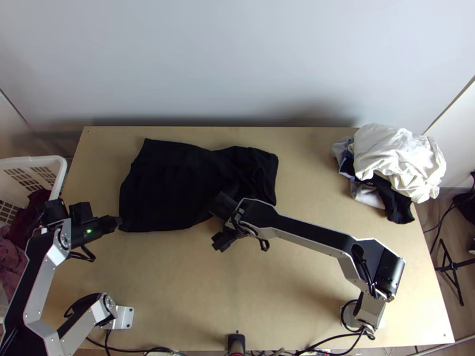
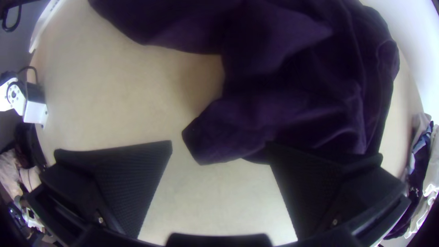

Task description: Fold the t-shirt

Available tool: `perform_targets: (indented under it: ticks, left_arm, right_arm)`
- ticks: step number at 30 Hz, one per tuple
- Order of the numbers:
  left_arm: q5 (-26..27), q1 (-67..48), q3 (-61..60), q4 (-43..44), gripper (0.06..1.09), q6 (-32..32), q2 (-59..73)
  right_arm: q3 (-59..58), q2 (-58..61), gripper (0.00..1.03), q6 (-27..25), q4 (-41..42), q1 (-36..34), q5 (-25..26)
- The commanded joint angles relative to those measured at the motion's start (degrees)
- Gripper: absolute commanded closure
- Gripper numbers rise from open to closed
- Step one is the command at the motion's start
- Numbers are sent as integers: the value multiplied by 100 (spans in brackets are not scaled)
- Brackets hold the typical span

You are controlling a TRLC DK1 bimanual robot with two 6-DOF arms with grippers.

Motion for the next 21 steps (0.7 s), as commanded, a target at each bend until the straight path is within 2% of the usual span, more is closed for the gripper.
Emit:
perform_targets:
  ticks: [1,3,21]
  left_arm:
    - [107,-131,74,-232,69,-21,119]
    - [107,-193,74,-294,55,-21,119]
    - [63,-78,136,-4,55,182,514]
  right_arm:
    - [28,23,8,-7,-25,6,15]
    - [37,23,8,-15,-34,6,15]
    - [151,6,8,-7,-174,33,15]
